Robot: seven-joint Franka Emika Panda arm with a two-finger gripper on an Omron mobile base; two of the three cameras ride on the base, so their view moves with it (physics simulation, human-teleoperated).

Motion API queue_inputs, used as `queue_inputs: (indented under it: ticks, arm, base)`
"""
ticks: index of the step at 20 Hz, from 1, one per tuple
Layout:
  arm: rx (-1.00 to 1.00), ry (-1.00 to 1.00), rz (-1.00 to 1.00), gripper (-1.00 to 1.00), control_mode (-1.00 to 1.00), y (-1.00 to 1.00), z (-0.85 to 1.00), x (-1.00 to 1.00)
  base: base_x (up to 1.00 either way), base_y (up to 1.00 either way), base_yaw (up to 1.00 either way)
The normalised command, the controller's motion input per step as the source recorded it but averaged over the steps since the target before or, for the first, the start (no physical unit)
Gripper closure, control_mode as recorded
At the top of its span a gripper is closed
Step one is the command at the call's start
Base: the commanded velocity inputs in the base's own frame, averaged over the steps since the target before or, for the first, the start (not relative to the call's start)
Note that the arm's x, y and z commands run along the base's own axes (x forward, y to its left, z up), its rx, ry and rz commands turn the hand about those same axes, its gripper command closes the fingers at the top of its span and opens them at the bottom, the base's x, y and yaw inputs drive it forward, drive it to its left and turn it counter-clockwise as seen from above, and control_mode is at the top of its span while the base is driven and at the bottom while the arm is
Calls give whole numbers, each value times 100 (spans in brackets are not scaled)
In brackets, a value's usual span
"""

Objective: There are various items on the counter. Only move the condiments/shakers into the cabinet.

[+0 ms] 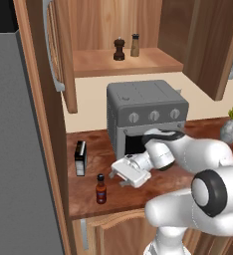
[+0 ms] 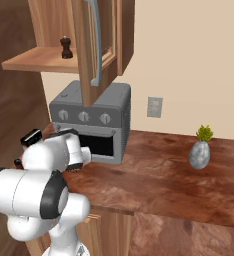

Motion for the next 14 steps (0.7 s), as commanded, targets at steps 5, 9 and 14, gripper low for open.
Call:
queue_inputs:
  ticks: [5, 9, 14]
  arm:
    - [3, -3, 0, -100, -100, 0, -1, -13]
    - [0, 0, 0, -100, -100, 0, 0, 0]
    - [0, 0, -1, -100, -100, 27, 0, 1]
  base:
    - [0, 0, 0]
    - [0, 0, 0]
    - [0, 0, 0]
